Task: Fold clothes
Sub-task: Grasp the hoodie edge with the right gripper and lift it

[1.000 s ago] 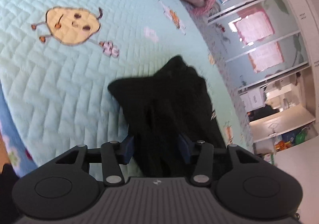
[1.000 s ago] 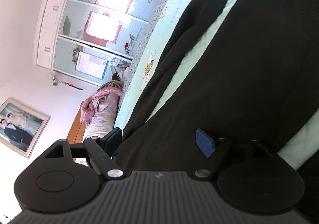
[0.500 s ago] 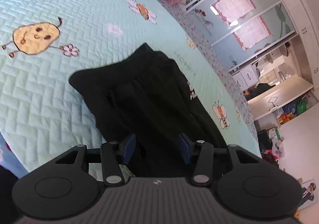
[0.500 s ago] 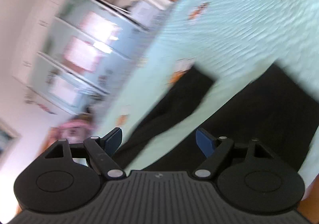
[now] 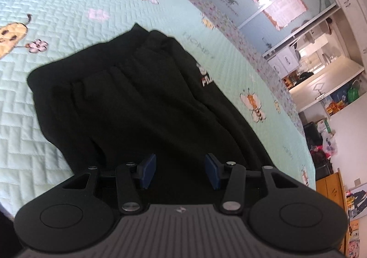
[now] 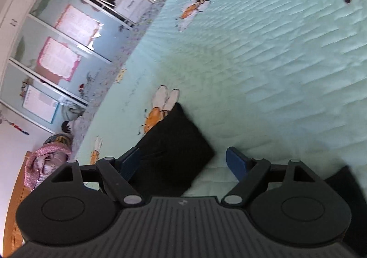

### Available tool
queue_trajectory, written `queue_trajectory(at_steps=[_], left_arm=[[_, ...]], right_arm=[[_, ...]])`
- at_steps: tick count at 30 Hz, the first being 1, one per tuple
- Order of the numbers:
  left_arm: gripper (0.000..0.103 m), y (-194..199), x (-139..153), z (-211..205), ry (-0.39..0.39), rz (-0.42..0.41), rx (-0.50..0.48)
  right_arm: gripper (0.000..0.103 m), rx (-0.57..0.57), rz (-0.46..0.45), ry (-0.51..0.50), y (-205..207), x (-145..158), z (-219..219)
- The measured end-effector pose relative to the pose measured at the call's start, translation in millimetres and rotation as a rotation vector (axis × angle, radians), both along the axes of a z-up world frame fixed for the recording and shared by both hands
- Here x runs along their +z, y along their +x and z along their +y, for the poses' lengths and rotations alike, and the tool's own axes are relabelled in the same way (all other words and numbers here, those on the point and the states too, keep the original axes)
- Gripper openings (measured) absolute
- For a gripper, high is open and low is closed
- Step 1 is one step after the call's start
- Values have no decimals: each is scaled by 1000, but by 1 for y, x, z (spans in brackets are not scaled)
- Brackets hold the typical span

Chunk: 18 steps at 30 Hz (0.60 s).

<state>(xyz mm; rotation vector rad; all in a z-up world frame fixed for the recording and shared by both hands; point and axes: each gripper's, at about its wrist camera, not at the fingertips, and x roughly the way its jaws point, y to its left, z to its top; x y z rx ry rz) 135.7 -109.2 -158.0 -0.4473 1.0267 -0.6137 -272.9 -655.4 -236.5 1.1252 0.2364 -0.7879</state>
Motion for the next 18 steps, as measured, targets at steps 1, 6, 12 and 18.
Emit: queue_trajectory(at_steps=[1, 6, 12, 18], left_arm=[[49, 0, -2, -4, 3, 6, -6], [50, -3, -7, -15, 5, 14, -45], [50, -2, -13, -18, 14, 26, -52], [50, -3, -15, -21, 21, 30, -52]], right_arm=[[72, 7, 14, -7, 4, 0, 1], [7, 6, 35, 47, 20, -2, -3], [5, -7, -73, -33, 29, 48, -16], [5, -39, -173, -92, 62, 111, -68]])
